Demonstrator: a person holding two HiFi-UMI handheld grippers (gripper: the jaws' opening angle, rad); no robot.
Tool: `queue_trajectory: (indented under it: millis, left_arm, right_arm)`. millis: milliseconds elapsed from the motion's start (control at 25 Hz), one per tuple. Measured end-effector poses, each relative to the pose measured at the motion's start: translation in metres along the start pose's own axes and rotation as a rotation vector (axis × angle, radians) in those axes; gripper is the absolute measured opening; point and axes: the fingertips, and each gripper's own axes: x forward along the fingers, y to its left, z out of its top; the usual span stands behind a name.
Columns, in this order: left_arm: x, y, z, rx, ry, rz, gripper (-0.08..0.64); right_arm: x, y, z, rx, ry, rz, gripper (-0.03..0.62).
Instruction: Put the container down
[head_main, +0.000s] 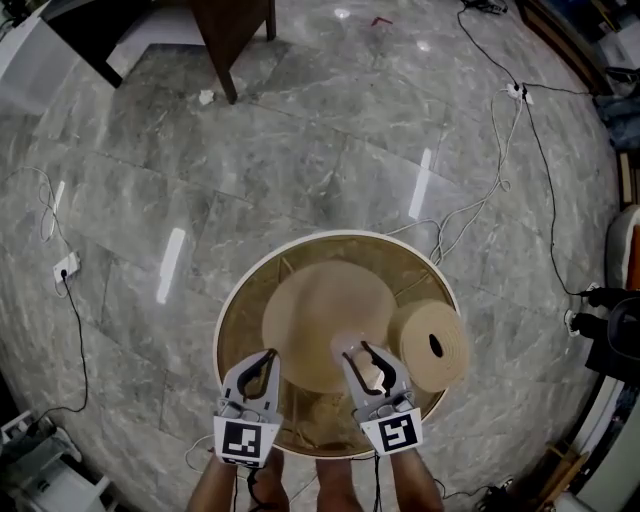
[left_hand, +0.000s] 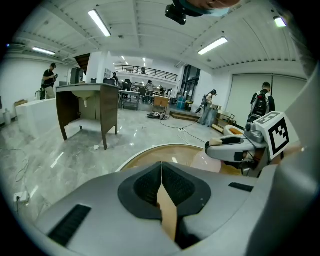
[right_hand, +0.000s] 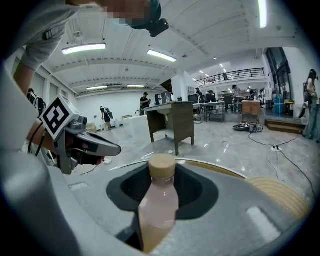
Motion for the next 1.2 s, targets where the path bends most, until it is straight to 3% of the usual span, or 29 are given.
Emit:
queue_trajectory:
  millis: [280,1200]
  left_arm:
    - [0.014,0.005,-0.023,-0.043,0.018,0.008,0.02]
    - [0.025,-0.003,-0.067,-0.051,0.06,-0.036,0.02]
  right_arm:
    - [0.017,-0.002,-0.022,-0.029,0.006,0.008,0.138]
    - [0.031,0.002,-0.054,-0.052,-0.025,-0.032,0.14]
